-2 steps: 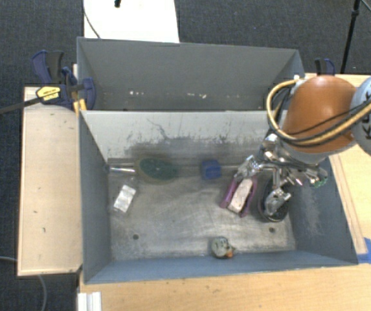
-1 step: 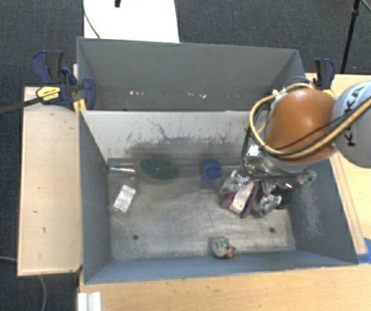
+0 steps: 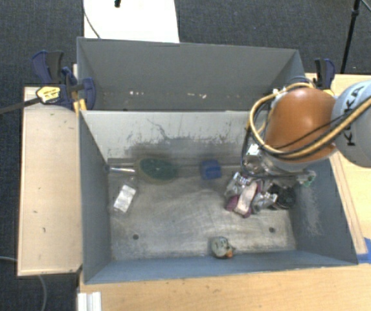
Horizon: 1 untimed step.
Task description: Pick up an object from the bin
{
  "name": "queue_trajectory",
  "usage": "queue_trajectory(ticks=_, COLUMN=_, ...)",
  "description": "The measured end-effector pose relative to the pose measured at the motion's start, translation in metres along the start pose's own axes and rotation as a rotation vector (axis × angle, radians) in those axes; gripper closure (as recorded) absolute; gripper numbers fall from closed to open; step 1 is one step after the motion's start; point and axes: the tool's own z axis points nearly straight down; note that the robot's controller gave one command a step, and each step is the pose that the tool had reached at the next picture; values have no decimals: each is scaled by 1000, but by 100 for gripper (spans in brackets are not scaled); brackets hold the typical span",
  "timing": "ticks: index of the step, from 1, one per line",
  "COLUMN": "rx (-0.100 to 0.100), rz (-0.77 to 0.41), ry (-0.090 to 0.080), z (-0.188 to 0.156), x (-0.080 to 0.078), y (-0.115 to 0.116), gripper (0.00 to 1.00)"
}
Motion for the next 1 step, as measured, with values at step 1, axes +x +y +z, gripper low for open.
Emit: queue_trajectory(ticks=1, rx=6, rz=-359, ry=0, z=-131, x=32, y=-12, gripper=100)
